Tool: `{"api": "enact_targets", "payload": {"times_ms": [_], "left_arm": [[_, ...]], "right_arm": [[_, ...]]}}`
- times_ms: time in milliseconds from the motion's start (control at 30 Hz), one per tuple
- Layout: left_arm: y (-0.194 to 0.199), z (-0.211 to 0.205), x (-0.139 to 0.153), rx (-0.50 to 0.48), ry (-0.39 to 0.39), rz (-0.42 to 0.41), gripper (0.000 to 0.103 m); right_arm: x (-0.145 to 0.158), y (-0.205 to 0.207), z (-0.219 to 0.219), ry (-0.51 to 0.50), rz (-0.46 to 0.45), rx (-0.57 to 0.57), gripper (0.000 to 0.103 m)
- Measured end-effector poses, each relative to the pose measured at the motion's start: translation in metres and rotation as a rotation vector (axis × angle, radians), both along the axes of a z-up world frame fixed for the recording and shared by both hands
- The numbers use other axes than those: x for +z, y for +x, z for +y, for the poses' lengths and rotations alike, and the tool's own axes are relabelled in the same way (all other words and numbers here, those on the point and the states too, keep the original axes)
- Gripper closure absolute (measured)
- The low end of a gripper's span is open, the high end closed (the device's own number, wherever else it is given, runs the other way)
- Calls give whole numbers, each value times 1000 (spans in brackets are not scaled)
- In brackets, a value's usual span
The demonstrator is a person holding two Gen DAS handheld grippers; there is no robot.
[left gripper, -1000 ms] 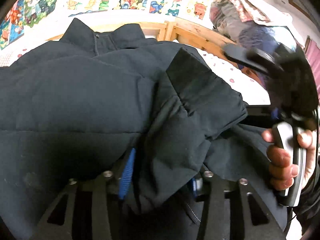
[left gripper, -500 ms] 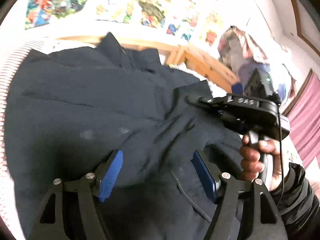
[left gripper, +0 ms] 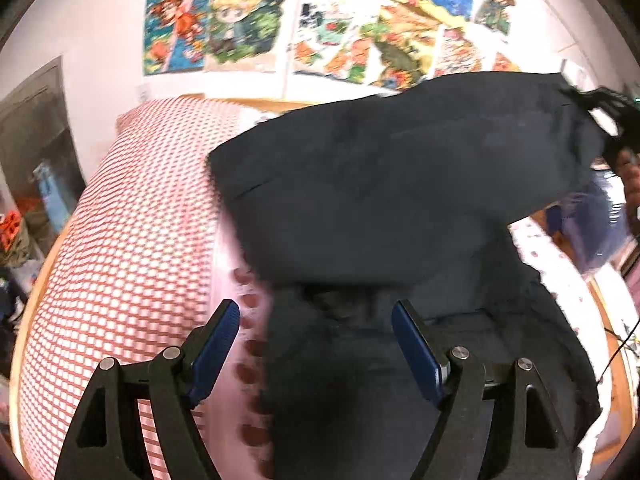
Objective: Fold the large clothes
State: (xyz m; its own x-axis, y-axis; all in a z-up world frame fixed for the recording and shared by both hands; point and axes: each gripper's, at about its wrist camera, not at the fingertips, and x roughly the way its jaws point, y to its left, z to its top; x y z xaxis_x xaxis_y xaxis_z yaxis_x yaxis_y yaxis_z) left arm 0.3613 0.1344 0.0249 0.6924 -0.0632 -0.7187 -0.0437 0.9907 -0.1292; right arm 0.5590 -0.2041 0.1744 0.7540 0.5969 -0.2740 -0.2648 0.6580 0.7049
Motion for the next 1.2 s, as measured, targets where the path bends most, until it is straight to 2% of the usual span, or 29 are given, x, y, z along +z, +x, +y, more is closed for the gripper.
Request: {"api": "enact_targets", "payload": {"times_ms": [200, 300, 433, 500, 533, 567, 633, 733, 833, 900, 967, 1067, 1200], "left_arm": [[25, -12, -26, -36, 84, 66, 26], [45, -21, -27, -28, 139, 79, 26], [67, -32, -23, -31, 249, 42, 26], [71, -37, -21, -41, 275, 15, 29], [72, -38, -20, -57, 274, 9, 34], [71, -40, -18, -88, 254, -2, 38], [66, -36, -12, -165, 153, -19, 38], [66, -15, -11, -198, 6, -5, 37], [74, 22, -17, -158, -224, 18, 36], [80, 40, -22, -106, -318, 19, 36], [87, 48, -29, -66, -368, 36, 36], [105, 52, -41, -79, -458, 69, 36], [102, 59, -46, -92, -621, 44, 36]], "right_arm": [[-21, -2, -33, 26, 35, -64, 98], [-44, -1, -38, 12, 65, -84, 98], [-72, 5, -53, 15, 116, -98, 98], [-85, 7, -56, 12, 143, -97, 98], [-91, 7, -57, 6, 157, -96, 98], [-98, 8, -58, -1, 172, -95, 98], [-109, 9, -62, -13, 192, -92, 98], [-123, 12, -69, -26, 216, -95, 98], [-136, 13, -75, -33, 238, -101, 98], [-146, 13, -78, -35, 257, -103, 98], [-157, 13, -80, -40, 280, -108, 98], [-170, 14, -81, -51, 305, -111, 98], [-182, 11, -84, -83, 324, -106, 98]]}}
